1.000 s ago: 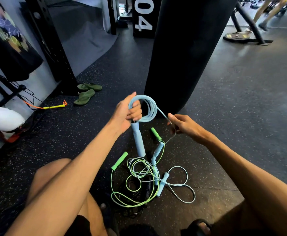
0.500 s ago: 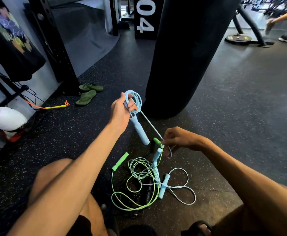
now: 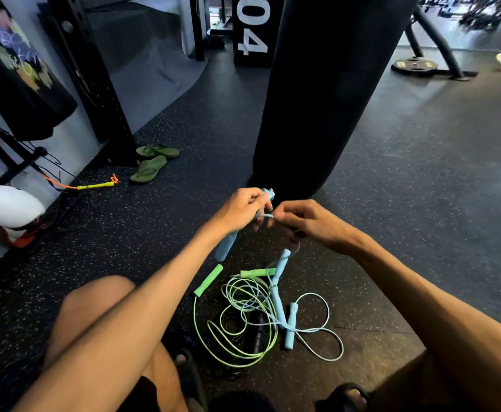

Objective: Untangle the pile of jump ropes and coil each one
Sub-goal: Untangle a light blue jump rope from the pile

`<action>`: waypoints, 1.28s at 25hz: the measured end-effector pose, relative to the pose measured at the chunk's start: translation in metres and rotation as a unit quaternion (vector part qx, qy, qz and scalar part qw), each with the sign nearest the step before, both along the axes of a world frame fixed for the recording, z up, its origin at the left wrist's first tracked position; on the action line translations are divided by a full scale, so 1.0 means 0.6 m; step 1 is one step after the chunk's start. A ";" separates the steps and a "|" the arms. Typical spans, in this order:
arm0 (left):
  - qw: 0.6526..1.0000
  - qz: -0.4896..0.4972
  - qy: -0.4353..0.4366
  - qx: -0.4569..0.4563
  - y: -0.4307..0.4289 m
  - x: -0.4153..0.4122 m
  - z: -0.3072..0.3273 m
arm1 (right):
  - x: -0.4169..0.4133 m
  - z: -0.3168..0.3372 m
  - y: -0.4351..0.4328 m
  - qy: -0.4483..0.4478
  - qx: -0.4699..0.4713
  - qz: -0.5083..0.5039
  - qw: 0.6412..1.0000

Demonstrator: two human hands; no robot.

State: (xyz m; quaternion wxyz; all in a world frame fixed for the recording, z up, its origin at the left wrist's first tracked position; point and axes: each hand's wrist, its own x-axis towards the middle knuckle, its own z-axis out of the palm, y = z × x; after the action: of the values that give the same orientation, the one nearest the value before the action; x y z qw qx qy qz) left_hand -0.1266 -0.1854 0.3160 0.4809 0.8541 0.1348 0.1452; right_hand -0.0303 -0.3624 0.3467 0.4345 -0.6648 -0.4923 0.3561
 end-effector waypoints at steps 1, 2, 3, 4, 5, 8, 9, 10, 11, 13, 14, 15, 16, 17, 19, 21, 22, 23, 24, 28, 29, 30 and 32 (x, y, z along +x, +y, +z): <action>0.999 -0.026 0.024 -0.031 -0.004 -0.001 0.002 | 0.006 0.004 -0.001 -0.017 0.015 -0.028 0.999; 0.995 -0.047 0.045 -0.073 -0.009 -0.001 0.005 | 0.013 0.007 -0.002 -0.034 0.028 -0.056 0.997; 0.990 -0.063 0.063 -0.113 -0.014 -0.001 0.007 | 0.017 0.008 -0.002 -0.050 0.039 -0.081 0.995; 0.983 -0.080 0.073 -0.148 -0.020 0.000 0.008 | 0.021 0.008 -0.001 -0.059 0.048 -0.101 0.992; 0.975 -0.100 0.079 -0.182 -0.024 0.000 0.009 | 0.023 0.008 -0.001 -0.060 0.053 -0.118 0.990; 0.948 -0.146 0.090 -0.268 -0.029 -0.004 0.016 | 0.026 0.005 0.003 -0.019 0.066 -0.168 0.983; 0.940 -0.152 0.088 -0.291 -0.026 -0.006 0.020 | 0.029 0.003 0.003 -0.004 0.072 -0.182 0.981; 0.930 -0.156 0.083 -0.322 -0.022 -0.008 0.024 | 0.033 -0.001 0.003 0.007 0.076 -0.192 0.978; 0.916 -0.158 0.076 -0.362 -0.018 -0.009 0.028 | 0.036 -0.005 0.002 0.019 0.079 -0.200 0.976; 0.883 -0.153 0.054 -0.441 -0.012 -0.010 0.033 | 0.040 -0.014 0.001 0.036 0.065 -0.209 0.975; 0.869 -0.145 0.035 -0.472 -0.009 -0.009 0.034 | 0.041 -0.020 0.002 0.040 0.051 -0.208 0.976; 0.856 -0.137 0.012 -0.498 -0.007 -0.009 0.033 | 0.040 -0.024 0.002 0.046 0.036 -0.202 0.978; 0.841 -0.134 -0.015 -0.524 -0.004 -0.008 0.033 | 0.039 -0.030 0.003 0.057 0.019 -0.195 0.979; 0.824 -0.133 -0.044 -0.549 0.000 -0.007 0.034 | 0.036 -0.035 0.004 0.070 0.000 -0.188 0.980; 0.788 -0.126 -0.099 -0.594 0.010 -0.006 0.035 | 0.033 -0.046 0.004 0.082 -0.045 -0.169 0.981; 0.772 -0.083 -0.142 -0.613 0.020 -0.006 0.040 | 0.033 -0.059 -0.001 0.080 -0.095 -0.141 0.982; 0.771 -0.049 -0.163 -0.614 0.025 -0.005 0.043 | 0.032 -0.065 -0.003 0.079 -0.119 -0.125 0.982; 0.772 -0.014 -0.183 -0.609 0.027 -0.006 0.047 | 0.029 -0.069 -0.006 0.078 -0.140 -0.107 0.981; 0.776 0.019 -0.198 -0.598 0.029 -0.005 0.050 | 0.026 -0.071 -0.008 0.079 -0.157 -0.088 0.981; 0.821 0.114 -0.221 -0.514 0.026 0.005 0.043 | 0.011 -0.066 -0.009 0.059 -0.202 -0.005 0.978; 0.845 0.125 -0.222 -0.471 0.024 0.009 0.036 | 0.007 -0.066 -0.008 0.056 -0.204 0.004 0.977; 0.873 0.139 -0.216 -0.415 0.024 0.013 0.028 | 0.005 -0.068 -0.006 0.053 -0.201 0.010 0.978; 0.927 0.157 -0.192 -0.281 0.025 0.014 0.014 | 0.002 -0.069 -0.002 0.046 -0.176 0.014 0.983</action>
State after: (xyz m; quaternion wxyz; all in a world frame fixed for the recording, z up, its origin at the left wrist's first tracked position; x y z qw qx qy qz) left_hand -0.1184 -0.1706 0.3242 0.6892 0.6075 0.2074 0.3361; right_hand -0.0291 -0.3637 0.3054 0.3281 -0.7065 -0.4108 0.4738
